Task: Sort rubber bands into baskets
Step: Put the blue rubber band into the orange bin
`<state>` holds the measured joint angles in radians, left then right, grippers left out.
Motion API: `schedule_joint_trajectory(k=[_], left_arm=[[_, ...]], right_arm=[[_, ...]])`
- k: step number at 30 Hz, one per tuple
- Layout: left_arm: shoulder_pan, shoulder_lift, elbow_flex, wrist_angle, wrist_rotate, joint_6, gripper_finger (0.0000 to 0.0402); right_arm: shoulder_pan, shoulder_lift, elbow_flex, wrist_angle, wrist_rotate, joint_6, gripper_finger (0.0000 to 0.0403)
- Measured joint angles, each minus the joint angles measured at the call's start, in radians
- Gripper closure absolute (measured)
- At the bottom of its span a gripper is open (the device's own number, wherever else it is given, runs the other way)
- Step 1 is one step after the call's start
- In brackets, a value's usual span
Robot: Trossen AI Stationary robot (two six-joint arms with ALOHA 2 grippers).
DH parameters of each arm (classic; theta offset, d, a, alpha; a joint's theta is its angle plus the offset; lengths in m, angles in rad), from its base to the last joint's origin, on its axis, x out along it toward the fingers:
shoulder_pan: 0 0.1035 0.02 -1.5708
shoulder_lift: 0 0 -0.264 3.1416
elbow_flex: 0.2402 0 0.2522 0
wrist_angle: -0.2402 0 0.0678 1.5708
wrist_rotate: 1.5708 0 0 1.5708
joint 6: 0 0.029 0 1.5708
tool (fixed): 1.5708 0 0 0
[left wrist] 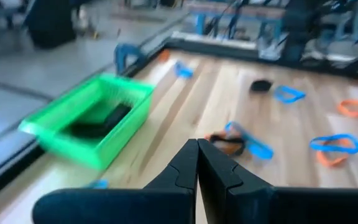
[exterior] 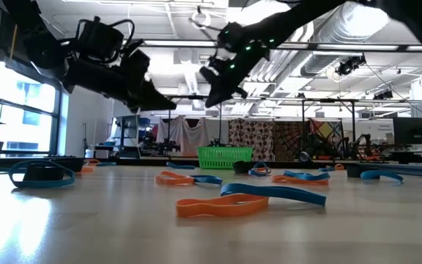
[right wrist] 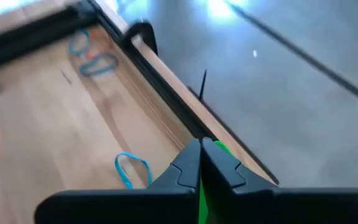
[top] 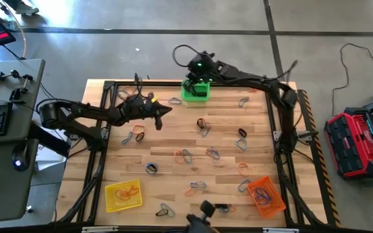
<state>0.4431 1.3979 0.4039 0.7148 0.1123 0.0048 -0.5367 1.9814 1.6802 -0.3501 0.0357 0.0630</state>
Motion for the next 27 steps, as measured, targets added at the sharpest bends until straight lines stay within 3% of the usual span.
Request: schedule_joint_trajectory(k=[6,11,18,27], left_arm=[[0.058,-0.006,0.159,-0.396,-0.007,0.056,0.0401],[0.096,0.017,0.28,-0.602,-0.03,0.103,0.0401],[0.133,0.044,0.354,-0.726,-0.054,0.172,0.0389],[0.133,0.186,0.453,-0.792,-0.089,0.174,0.0306]], right_arm=[[0.007,-0.235,-0.331,0.217,-0.01,0.025,0.0402],[0.035,-0.397,-0.561,0.359,-0.006,0.033,0.0403],[0.084,-0.539,-0.779,0.501,0.044,0.052,0.0403],[0.123,-0.564,-0.861,0.574,0.065,0.06,0.0403]])
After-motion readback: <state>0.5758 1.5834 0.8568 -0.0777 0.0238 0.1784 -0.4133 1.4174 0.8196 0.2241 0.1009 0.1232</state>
